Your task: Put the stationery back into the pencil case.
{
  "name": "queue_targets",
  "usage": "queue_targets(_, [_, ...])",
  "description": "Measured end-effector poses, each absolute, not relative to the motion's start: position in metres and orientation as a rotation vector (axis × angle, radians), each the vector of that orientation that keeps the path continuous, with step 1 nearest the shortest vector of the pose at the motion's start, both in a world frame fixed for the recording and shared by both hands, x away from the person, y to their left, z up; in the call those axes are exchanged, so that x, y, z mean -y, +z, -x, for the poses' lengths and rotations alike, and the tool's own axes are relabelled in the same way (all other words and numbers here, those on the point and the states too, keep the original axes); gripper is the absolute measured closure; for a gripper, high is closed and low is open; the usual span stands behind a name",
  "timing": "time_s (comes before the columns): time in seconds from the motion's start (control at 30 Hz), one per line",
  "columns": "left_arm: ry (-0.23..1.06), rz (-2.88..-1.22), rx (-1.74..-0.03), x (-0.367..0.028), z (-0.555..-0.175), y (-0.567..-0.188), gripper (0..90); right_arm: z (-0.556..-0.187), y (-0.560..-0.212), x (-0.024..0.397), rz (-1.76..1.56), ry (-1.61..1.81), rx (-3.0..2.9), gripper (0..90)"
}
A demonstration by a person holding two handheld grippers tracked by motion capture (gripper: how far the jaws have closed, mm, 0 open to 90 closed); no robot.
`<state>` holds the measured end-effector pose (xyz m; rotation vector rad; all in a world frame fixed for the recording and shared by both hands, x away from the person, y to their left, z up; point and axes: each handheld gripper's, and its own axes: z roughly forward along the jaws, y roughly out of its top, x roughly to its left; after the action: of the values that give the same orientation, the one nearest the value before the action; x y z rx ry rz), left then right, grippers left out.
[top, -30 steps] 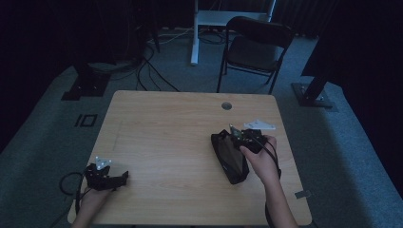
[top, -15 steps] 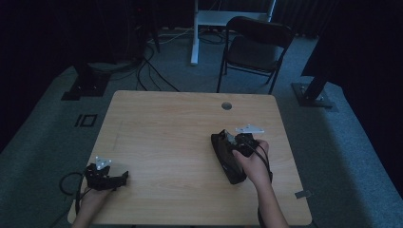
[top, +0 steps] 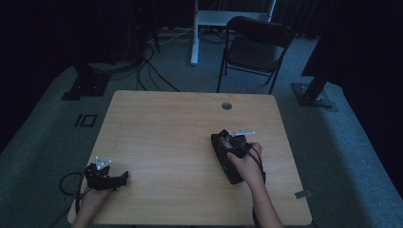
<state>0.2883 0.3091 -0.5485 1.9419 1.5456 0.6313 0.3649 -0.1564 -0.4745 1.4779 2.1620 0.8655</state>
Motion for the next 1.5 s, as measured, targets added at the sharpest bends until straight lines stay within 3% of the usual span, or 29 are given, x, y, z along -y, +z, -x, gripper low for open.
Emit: queue_targets(1.5, [0.631,-1.942,-1.546,-0.309,-0.288,-0.548,0.6,-0.382,-0.502,0.149,-1.564,0.675,-2.253,49.8])
